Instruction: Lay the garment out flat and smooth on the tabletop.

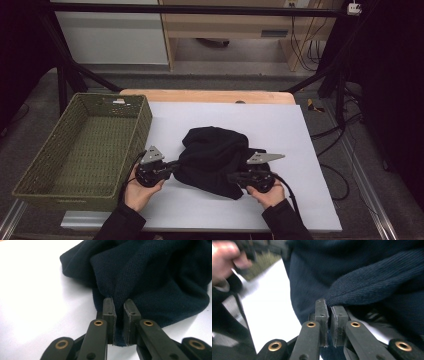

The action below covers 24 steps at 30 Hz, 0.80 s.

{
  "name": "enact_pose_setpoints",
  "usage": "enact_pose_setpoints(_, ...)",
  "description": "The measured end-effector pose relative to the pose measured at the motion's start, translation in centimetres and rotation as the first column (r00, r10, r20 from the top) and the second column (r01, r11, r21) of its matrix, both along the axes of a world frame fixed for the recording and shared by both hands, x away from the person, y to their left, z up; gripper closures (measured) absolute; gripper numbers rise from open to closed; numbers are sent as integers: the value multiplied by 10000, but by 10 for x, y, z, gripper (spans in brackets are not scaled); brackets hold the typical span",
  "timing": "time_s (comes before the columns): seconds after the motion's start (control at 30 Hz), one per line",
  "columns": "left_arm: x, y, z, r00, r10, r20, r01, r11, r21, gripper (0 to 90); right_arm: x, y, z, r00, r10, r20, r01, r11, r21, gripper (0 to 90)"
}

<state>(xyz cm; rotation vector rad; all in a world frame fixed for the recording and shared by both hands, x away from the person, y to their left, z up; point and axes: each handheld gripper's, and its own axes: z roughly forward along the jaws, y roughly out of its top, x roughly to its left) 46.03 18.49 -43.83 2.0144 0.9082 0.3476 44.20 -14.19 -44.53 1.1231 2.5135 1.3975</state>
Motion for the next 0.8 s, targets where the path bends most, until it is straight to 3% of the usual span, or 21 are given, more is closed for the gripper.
enact_pose_setpoints(0.07, 1, 1, 0, 10000, 30, -80, -30, 10000, 43, 817, 0, 4, -3, 10000, 42, -24, -42, 9998, -183, 822)
enact_pose_setpoints(0.13, 2, 1, -1, 9999, 19, -106, -18, 10000, 60, 817, 0, 7, -7, 9999, 63, 125, -59, 9994, -350, 734)
enact_pose_setpoints(0.23, 2, 1, -2, 9999, -24, -113, 24, 10000, 69, 816, 0, 2, -2, 9970, -105, 767, 128, 9995, -296, 579)
enact_pose_setpoints(0.27, 2, 1, -2, 9999, -58, -91, 59, 9999, 91, 815, 1, -4, 4, 9908, -404, 1294, 433, 9989, -200, 475)
enact_pose_setpoints(0.47, 3, 0, -4, 9997, -123, -214, 126, 9999, 117, 815, 4, -25, 22, 9816, -980, 1637, 952, 9952, 245, 377)
enact_pose_setpoints(0.6, 4, 0, -4, 9996, -110, -247, 114, 9998, 142, 815, 10, -41, 41, 9557, -1843, 2296, 1741, 9826, 642, 289)
enact_pose_setpoints(0.63, 4, 0, -4, 9996, -120, -252, 124, 9998, 146, 815, 10, -41, 41, 9557, -1843, 2296, 1741, 9826, 642, 289)
enact_pose_setpoints(0.73, 4, 0, -4, 9995, -138, -268, 142, 9998, 141, 815, 20, -42, 48, 9390, -2325, 2535, 2246, 9726, 601, 254)
enact_pose_setpoints(0.8, 3, 0, -4, 9995, -147, -268, 151, 9998, 142, 815, 30, -40, 50, 9344, -2544, 2494, 2478, 9671, 580, 252)
